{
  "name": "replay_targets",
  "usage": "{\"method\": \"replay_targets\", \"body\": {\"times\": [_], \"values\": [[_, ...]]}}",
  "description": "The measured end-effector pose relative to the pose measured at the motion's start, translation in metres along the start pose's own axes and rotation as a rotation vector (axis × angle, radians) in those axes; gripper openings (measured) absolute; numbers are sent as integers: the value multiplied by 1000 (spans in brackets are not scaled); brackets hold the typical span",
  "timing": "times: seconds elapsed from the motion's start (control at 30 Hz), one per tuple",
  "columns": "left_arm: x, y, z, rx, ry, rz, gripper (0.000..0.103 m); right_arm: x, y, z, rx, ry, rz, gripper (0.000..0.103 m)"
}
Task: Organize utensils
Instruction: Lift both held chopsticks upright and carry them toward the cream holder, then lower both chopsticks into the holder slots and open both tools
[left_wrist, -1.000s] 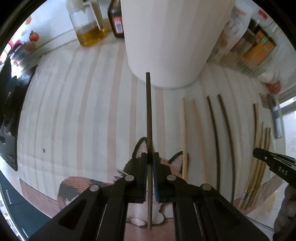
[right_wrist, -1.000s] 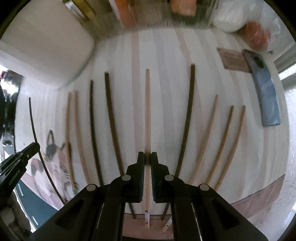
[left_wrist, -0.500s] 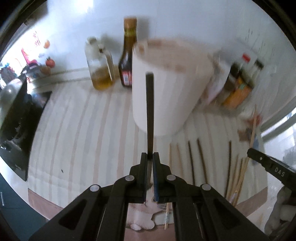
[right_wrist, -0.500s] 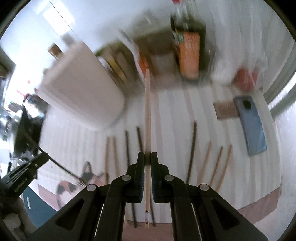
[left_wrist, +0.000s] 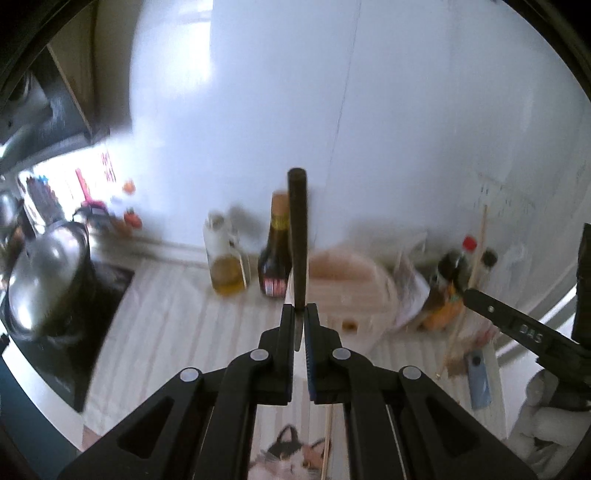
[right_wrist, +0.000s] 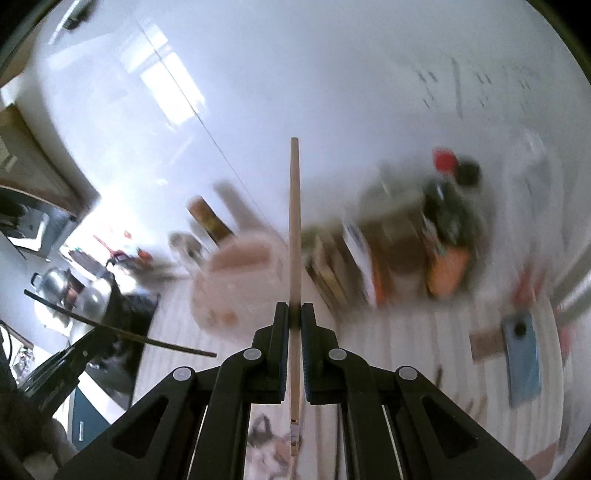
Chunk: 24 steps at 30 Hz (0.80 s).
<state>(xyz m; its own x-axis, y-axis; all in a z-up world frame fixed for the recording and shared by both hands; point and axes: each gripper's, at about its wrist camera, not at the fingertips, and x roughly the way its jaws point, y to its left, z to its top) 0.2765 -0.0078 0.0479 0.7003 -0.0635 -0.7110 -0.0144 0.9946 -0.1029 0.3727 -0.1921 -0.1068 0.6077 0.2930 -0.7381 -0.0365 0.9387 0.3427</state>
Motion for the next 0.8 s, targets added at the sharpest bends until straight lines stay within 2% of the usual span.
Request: {"method": "replay_targets", "body": {"times": [0.23,0.43,0.6,0.8], "values": [[-9,-5,51,6,-83,-7,3,4,37,64,-27,-121,22,6],[3,-10,86,1,-111,-41,3,26,51,100,-42,-175,18,6],[43,-16,99,21,-41,-83,3,55,52,114,-37,-202,8,6],[89,-15,91,33,67,-101,3,94,44,115,-24,-232,2,6]]}}
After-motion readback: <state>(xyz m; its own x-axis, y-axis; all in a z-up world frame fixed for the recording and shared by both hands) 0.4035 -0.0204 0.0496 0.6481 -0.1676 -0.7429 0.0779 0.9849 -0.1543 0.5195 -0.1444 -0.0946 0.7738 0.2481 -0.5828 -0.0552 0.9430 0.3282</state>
